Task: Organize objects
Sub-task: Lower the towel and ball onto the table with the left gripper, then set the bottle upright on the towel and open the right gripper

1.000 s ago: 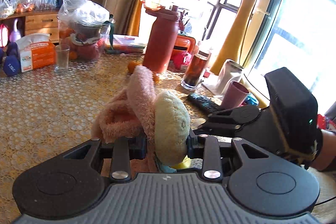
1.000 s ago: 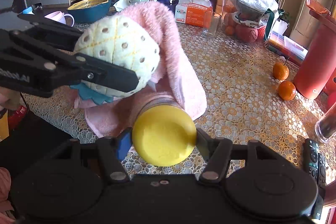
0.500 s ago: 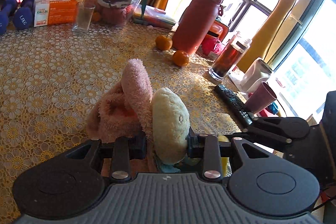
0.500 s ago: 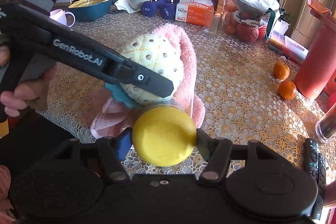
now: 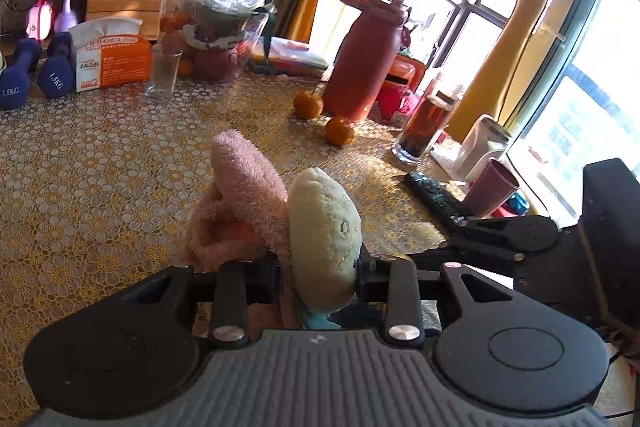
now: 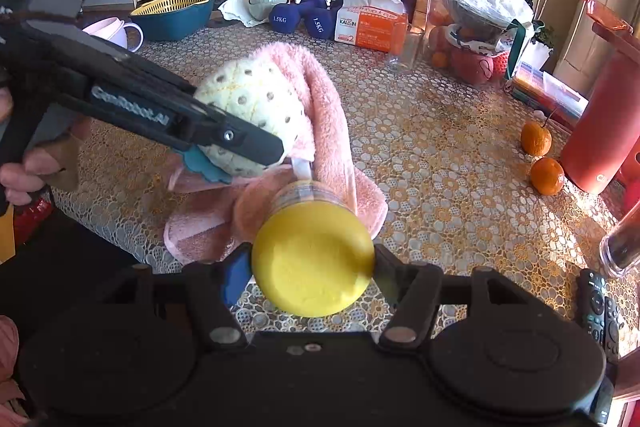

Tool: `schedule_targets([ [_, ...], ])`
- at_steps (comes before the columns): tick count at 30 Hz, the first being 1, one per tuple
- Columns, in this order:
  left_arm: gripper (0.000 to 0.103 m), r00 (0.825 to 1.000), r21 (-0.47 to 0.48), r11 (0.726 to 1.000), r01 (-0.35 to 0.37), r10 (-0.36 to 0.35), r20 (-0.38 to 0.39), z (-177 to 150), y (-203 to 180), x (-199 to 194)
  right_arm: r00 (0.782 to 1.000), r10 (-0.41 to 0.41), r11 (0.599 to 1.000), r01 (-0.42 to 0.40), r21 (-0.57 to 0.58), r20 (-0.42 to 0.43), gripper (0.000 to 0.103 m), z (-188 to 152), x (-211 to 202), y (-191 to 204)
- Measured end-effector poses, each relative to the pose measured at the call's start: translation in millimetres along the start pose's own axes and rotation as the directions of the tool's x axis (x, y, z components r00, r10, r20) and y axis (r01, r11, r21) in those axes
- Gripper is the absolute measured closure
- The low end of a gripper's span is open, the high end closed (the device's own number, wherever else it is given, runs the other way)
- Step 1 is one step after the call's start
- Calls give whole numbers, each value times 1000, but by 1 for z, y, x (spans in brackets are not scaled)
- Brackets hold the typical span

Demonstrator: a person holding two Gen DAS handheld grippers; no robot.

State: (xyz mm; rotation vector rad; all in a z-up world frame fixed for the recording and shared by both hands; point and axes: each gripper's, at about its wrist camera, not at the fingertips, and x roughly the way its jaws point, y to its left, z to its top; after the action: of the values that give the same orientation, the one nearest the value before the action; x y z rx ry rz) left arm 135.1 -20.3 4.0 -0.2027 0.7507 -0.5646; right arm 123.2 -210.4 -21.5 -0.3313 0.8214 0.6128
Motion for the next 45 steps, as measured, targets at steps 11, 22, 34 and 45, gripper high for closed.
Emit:
schedule_targets([
  [11,71,999,33,999,39,-39,8,7,-18,20,1000,-6,1000,6,7,11,41,15,4,0],
  [22,71,984,-18,988,-153,151,-97,-7,51,44,1000,-1,1000,1,-13,22,41,32,12,1],
  [34,69,932,-41,935,-353,347,-104,-17,119,18,1000,-10,1000,10,9,10,41,51,23,1],
  [45,34,906,-5,907,-422,421,-52,-24,106,9,999,-21,995,16,95,46,31,56,14,-7],
])
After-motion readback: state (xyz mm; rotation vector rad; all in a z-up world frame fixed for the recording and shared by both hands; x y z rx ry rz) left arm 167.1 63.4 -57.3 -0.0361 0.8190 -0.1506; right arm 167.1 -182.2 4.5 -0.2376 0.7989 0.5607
